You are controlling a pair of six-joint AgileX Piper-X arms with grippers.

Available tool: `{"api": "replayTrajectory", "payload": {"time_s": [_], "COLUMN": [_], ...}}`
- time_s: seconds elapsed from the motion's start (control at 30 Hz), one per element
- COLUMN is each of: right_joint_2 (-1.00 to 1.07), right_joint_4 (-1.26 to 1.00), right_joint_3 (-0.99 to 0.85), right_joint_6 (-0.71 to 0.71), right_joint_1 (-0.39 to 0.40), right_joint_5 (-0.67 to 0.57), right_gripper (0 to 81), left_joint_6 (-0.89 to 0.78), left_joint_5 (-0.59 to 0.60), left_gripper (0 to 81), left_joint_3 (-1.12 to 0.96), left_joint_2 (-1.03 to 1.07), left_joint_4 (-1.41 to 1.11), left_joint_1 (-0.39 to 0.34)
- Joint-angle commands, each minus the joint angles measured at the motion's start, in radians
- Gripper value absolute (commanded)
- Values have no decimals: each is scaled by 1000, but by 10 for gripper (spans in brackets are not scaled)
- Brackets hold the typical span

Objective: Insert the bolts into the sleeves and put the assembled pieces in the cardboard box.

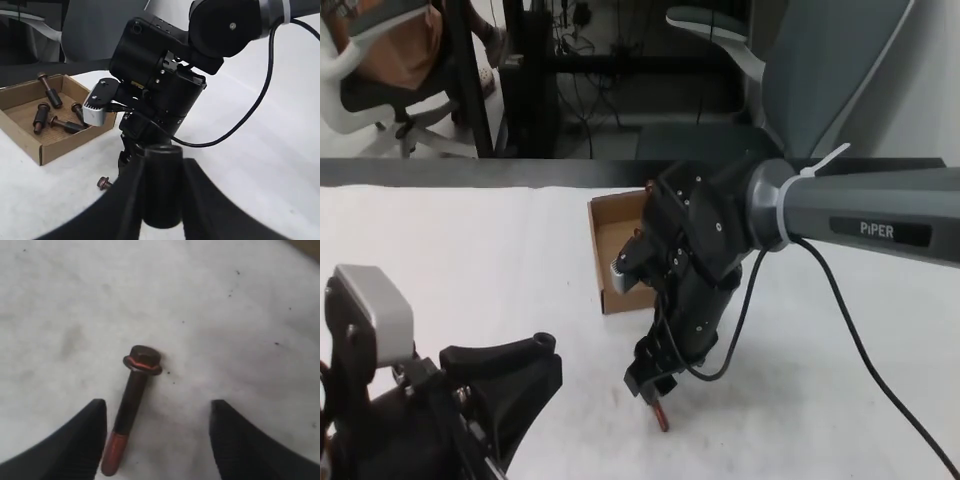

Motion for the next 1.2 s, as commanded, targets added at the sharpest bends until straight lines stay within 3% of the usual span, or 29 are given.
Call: {"api": "replayTrajectory", "payload": {"time_s": [0.0, 0.3, 0.37, 0.43, 0.63, 0.83, 1.0, 1.17], "right_joint_2": [-2, 55, 56, 56, -3, -231, -481, -702], "right_joint_4": [-42, -24, -32, -36, -32, -83, -283, -589], "right_joint_3": [-10, -27, -27, -30, -39, -5, 154, 424], "right_joint_6": [-15, -3, -3, -16, -19, -23, 31, 156], "right_joint_1": [15, 26, 26, 26, 26, 26, 30, 74], "right_joint_5": [-14, 42, 60, 80, 44, 10, -9, -67], "right_gripper": [563, 298, 197, 0, 0, 0, 0, 0], "left_joint_6": [-3, -3, -3, -3, 6, 50, -25, -25], "left_joint_5": [0, 0, 0, 0, 4, 3, -63, -157], "left_gripper": [17, 17, 17, 17, 17, 17, 17, 17], "left_joint_3": [0, 0, 0, 0, 1, 53, 193, 224], "left_joint_2": [-9, -9, -9, -9, -9, -9, -9, 4], "left_joint_4": [-8, -8, -8, -8, -7, -61, -256, -405], "left_joint_1": [-3, -3, -3, -3, -3, -21, -55, -83]}}
